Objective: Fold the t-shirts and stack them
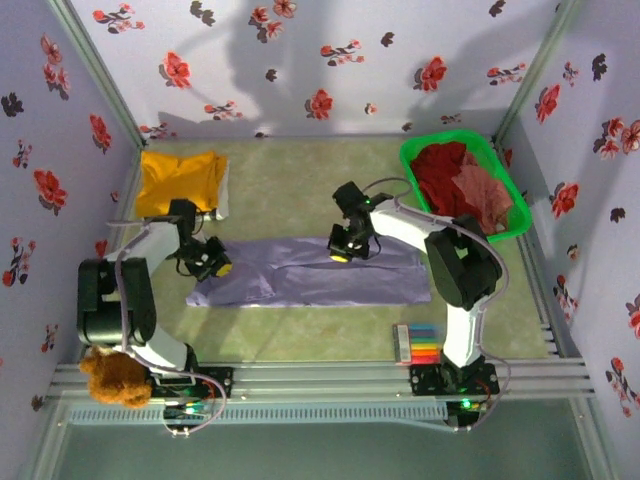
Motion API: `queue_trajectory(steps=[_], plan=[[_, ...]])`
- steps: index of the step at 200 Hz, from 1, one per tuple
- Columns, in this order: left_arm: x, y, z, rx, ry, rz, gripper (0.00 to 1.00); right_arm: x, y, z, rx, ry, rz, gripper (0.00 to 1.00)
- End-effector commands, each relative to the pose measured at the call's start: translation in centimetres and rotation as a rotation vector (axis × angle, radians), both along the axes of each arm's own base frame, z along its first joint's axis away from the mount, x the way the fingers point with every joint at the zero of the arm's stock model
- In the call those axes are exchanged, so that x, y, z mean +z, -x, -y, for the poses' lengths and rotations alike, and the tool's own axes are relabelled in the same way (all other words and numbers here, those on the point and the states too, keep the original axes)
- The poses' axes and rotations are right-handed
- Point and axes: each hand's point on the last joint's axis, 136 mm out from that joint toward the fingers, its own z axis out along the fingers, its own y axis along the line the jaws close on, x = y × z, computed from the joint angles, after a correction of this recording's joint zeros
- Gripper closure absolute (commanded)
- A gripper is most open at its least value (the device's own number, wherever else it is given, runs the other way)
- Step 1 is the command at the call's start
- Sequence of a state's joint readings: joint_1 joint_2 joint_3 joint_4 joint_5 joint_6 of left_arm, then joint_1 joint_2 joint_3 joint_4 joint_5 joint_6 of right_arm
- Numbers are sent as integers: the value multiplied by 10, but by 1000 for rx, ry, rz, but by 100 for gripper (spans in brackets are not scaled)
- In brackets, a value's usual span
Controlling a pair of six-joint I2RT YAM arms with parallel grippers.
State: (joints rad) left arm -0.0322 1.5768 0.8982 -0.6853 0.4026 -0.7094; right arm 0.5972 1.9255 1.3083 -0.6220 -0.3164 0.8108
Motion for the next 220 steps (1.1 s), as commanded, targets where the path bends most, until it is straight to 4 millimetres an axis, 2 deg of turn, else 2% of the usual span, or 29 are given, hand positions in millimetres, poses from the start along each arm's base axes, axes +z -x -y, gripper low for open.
queue_trajectory(steps=[1,29,68,102,127,147,167,186,207,220], plan=[[-17,-4,-3,-16,-74,1,100,-24,-5,24,-32,79,8,95],[-36,-7,0,-65,-106,-27,100,-32,-3,48,-62,159,24,96],[-46,-24,22,-144,-116,-40,100,-38,8,83,-125,223,0,98],[-47,-57,50,-212,-121,-22,100,-35,18,108,-161,238,-8,98],[-42,-94,68,-248,-122,14,100,-28,19,114,-148,243,5,96],[-37,-125,81,-277,-123,40,100,-13,16,113,-123,237,37,93],[-26,-156,89,-301,-128,78,100,5,13,114,-97,245,57,89],[0,-175,93,-315,-129,127,100,18,12,113,-76,242,67,87],[36,-179,92,-308,-140,188,100,29,11,111,-76,225,86,87],[51,-170,92,-297,-140,203,100,33,10,108,-81,207,93,87]])
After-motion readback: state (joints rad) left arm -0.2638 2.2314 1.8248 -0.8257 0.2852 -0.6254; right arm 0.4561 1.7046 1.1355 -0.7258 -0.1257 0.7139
